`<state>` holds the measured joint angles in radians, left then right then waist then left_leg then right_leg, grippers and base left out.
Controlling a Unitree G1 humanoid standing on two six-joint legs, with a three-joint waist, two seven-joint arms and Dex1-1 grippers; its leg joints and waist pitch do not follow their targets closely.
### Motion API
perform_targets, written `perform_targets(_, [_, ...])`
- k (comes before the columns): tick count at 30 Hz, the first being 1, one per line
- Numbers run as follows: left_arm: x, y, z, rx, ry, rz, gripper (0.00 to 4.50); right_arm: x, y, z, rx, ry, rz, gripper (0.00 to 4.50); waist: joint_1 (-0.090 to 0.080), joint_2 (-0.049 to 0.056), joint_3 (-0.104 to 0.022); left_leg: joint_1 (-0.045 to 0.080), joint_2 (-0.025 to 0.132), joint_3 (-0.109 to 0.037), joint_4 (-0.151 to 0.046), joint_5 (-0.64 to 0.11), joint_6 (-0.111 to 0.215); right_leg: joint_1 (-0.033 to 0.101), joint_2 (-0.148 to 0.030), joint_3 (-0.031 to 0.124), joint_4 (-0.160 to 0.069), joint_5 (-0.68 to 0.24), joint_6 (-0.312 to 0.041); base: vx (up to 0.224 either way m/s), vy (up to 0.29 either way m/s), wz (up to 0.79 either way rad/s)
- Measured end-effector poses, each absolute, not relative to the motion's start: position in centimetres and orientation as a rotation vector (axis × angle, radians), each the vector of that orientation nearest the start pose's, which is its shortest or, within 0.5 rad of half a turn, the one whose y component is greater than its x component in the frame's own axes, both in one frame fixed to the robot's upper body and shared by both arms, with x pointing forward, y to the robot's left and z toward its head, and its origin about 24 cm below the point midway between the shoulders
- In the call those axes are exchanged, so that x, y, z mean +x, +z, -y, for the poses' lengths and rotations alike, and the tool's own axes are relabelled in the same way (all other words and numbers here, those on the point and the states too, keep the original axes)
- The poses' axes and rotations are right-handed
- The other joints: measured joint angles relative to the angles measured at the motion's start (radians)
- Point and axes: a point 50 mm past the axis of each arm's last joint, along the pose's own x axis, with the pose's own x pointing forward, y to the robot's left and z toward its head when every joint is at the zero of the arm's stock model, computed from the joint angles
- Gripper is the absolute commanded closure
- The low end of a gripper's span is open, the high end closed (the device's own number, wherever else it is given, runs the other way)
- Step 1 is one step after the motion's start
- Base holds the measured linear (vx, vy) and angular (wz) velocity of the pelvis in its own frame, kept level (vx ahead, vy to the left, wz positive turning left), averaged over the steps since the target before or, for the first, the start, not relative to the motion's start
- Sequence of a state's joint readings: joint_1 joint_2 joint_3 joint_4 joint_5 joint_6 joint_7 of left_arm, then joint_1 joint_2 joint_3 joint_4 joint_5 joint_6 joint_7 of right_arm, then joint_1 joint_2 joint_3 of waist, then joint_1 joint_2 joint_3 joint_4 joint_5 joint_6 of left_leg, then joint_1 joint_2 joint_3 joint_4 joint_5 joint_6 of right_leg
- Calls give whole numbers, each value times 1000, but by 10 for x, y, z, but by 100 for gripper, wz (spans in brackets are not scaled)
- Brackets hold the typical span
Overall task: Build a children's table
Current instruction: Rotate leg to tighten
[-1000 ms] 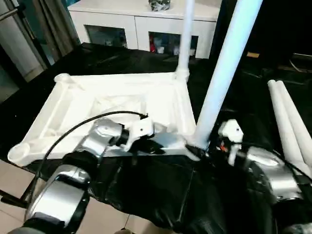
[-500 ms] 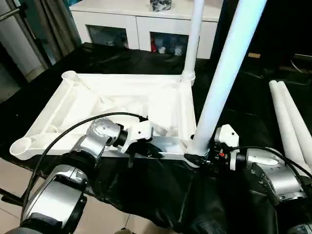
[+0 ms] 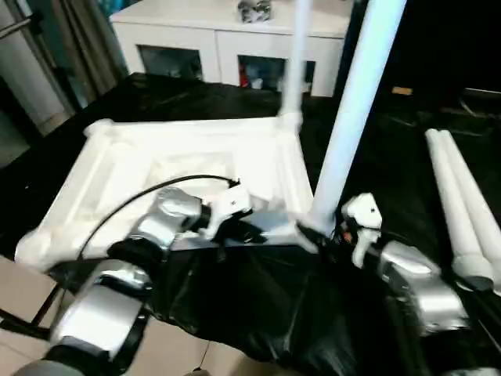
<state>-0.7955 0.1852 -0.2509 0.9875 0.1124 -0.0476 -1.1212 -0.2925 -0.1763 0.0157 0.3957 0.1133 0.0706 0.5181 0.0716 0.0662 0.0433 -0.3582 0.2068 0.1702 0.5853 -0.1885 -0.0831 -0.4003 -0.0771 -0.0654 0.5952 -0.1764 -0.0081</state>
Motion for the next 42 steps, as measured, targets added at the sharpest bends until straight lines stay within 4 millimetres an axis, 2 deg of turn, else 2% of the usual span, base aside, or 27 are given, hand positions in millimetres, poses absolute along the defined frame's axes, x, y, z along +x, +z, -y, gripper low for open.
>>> perform_targets(2, [342, 44, -87, 369, -1275, -437, 450, 305, 24, 142, -28, 445, -189, 174, -7, 0, 0, 3, 0, 0, -1, 0, 0, 2, 0, 0, 0, 0, 0, 0, 0, 0])
perform_targets(6, [342, 43, -81, 355, -1242, -431, 450, 309, 23, 139, -31, 351, -178, 174, -10, -1, -1, 7, -1, 0, -1, 0, 0, 4, 0, 0, -1, -1, 1, 0, 0, 0])
perform_targets(7, [342, 43, -80, 354, -1242, -429, 450, 309, 23, 138, -30, 340, -171, 119, -10, -1, -1, 7, -1, 0, -2, 0, 0, 4, 0, 1, -2, -1, 1, 0, 0, 0])
perform_targets(8, [342, 43, -80, 354, -1241, -428, 450, 309, 22, 138, -27, 333, -166, 105, -10, -1, -1, 7, -1, 0, -2, 0, 0, 4, 0, 1, -2, -1, 1, 0, 0, 0])
perform_targets(12, [340, 43, -80, 359, -1252, -412, 450, 308, 22, 136, -4, 352, -147, 84, -12, -1, -1, 6, -1, 0, -3, 0, 0, 4, 0, 1, -2, 0, 0, 0, 0, 0])
perform_targets(13, [340, 43, -81, 363, -1258, -408, 450, 308, 23, 137, -5, 376, -146, 61, -13, -1, -1, 6, -1, 0, -4, 0, 0, 3, 0, 1, -2, 1, -1, 0, 0, 0])
perform_targets(16, [339, 44, -85, 379, -1284, -399, 450, 307, 24, 140, -22, 455, -146, 51, -13, 0, -1, 5, -1, 0, -8, 0, 0, 2, 0, 0, -2, 1, -3, 0, 0, 0])
perform_targets(21, [332, 47, -98, 387, -1404, -399, 450, 298, 29, 148, -53, 712, -165, 51, -9, 1, -1, -2, 0, 1, -11, 0, 0, -2, 0, -2, -2, -2, -2, 0, 0, 0])
perform_targets(26, [327, 49, -114, 433, -1500, -413, 450, 286, 35, 156, -111, 987, -216, 51, 5, 1, -1, -8, 0, 1, -6, 1, 8, -4, 0, -3, -2, -2, -2, 0, 0, 0])
perform_targets(31, [320, 49, -123, 454, -1585, -440, 450, 276, 38, 162, -145, 1182, -276, 94, 17, 0, -1, -7, 0, 1, -4, -2, 4, -3, -1, -3, 0, -1, -3, 0, 0, 0])
perform_targets(38, [317, 49, -126, 459, -1640, -457, 450, 271, 41, 162, -128, 1274, -314, 164, 21, 0, -1, -8, 0, 1, -3, -2, 4, -3, -1, -3, 0, -1, -3, 0, 0, 0])
perform_targets(42, [317, 50, -128, 457, -1653, -462, 450, 269, 42, 161, -123, 1291, -322, 173, 21, 0, -1, -8, 0, 1, -2, -2, 4, -3, -1, -3, 0, -1, -3, 0, 0, 0])
